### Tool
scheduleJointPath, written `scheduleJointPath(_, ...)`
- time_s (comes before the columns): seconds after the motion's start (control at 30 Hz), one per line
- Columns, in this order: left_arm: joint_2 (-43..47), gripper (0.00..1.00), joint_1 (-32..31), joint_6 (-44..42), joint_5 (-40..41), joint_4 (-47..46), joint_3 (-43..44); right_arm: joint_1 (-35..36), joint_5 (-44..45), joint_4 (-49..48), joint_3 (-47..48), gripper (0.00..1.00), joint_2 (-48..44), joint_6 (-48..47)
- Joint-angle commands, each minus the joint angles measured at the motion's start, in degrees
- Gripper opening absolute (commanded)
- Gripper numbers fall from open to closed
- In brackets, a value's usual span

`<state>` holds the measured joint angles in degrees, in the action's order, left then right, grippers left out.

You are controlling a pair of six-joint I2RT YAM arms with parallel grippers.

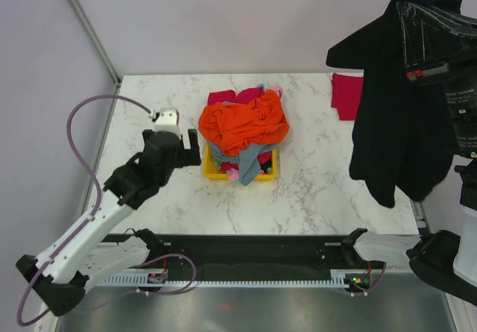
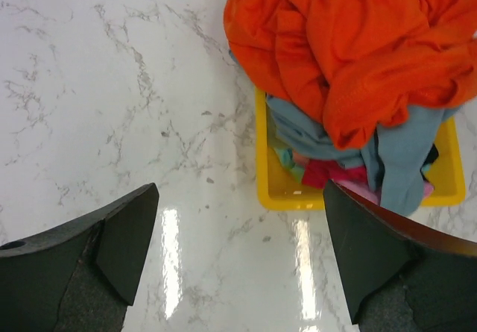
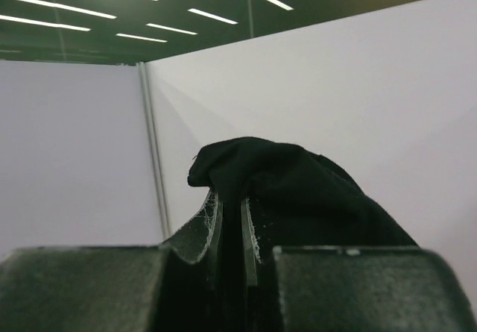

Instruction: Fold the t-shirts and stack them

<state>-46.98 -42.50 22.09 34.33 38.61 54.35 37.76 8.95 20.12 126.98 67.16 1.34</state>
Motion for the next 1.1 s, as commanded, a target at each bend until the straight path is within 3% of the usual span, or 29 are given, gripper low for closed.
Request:
scheduleJointPath(0.0,-10.3,1.00,12.4,1.2,-21.2,-8.2,7.2,0.1,-10.6,3.1,6.1,0.00,4.3,-0.2)
scheduleJointPath(0.07,-20.5,0.98,18.7,0.9,-28.3,-9.9,11.7,0.1,-10.5,6.7,9.2,0.00,5.6,-0.9)
scheduleJointPath(0.3,-49.6,0.88,25.2,0.5,-33.8,-12.7,25.4,0.1,-9.5,7.2,4.7,0.00,1.1,-0.9)
scheduleJointPath(0.5,-64.8,0.73,27.9,3.1,-40.2,-11.5,32.5,0.1,-7.0,9.7,1.5,0.00,-2.2,-2.3)
scheduleJointPath(0.63,-66.1,0.54,26.8,5.0,-43.9,-13.9,29.6,0.2,-4.7,10.5,0.5,0.00,-3.3,-3.4)
scheduleJointPath(0.7,-66.7,0.49,25.6,5.0,-46.7,-14.8,28.8,0.1,-3.9,10.5,0.0,0.00,-3.7,-3.5)
scheduleJointPath(0.8,-67.4,0.30,22.3,5.2,-47.9,-15.3,28.1,0.2,-3.5,10.5,-0.3,0.00,-4.0,-3.6)
scheduleJointPath(0.83,-67.0,0.14,21.3,5.7,-47.7,-15.4,26.9,0.1,-3.2,10.2,-0.7,0.00,-4.0,-3.6)
scheduleJointPath(0.9,-65.1,0.02,17.9,8.1,-45.8,-16.5,24.7,0.2,-1.8,9.9,-1.4,0.00,-4.6,-3.8)
scheduleJointPath(1.07,-62.3,0.02,7.9,12.8,-42.7,-19.5,20.1,0.2,0.2,8.0,-4.0,0.00,-6.2,-3.2)
